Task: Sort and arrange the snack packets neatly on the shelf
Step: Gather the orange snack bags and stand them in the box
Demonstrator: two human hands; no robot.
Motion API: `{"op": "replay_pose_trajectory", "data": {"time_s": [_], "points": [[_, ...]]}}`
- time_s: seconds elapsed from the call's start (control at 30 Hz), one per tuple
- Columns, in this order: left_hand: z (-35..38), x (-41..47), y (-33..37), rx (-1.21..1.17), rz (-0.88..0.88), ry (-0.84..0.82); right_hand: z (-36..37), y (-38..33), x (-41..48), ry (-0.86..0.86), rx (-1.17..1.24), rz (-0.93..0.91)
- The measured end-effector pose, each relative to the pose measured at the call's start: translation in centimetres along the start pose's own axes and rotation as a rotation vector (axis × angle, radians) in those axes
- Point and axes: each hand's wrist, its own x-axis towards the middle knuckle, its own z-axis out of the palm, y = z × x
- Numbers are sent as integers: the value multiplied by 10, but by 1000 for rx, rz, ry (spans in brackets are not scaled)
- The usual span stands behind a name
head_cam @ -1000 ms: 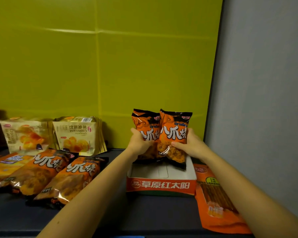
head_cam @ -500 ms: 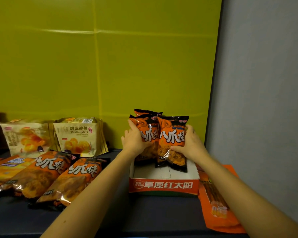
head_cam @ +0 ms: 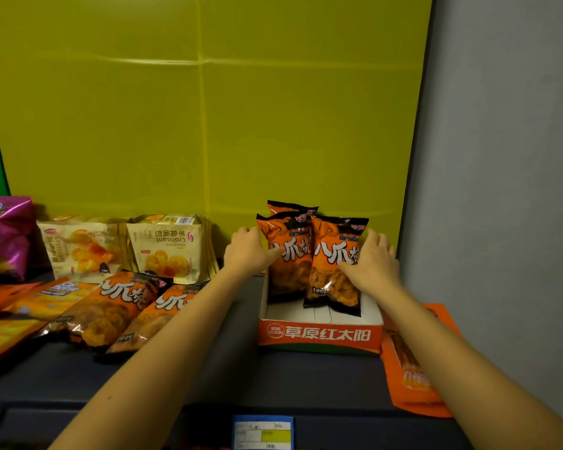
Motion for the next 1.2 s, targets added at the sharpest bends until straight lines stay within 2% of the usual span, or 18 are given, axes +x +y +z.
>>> {"op": "replay_pose_trajectory", "data": {"time_s": [0.1, 0.2, 0.37, 0.5, 0.63, 0.73, 0.8, 1.0, 1.1, 1.2], "points": [[-26, -15, -19, -38, 57, 56, -13, -13, -10, 80, 100, -109], [-54, -42, -54, 31, 56, 125, -19, -31, -25, 37, 249, -233], [-101, -80, -107, 160, -64, 166, -6, -72, -62, -97, 316, -379], [-124, -91, -144, 299, -206, 89, 8, -113, -83, -134, 320, -450], [-128, -95, -168, 325, -292, -35, 33, -152, -100, -331, 165, -390], [-128, -95, -178, 267, -295, -94, 56, -170, -106, -507, -40, -299], [-127, -90, -183, 202, -307, -118, 67, -176, -106, -565, -77, -208], [-121, -74, -194, -80, -321, -279, 94, -188, -115, -654, 60, 30], [-123, -72, -198, -323, -362, -383, 99, -188, -117, -664, 166, 83], [-121, -71, -199, -397, -372, -472, 94, -186, -119, -642, 224, 70]]}}
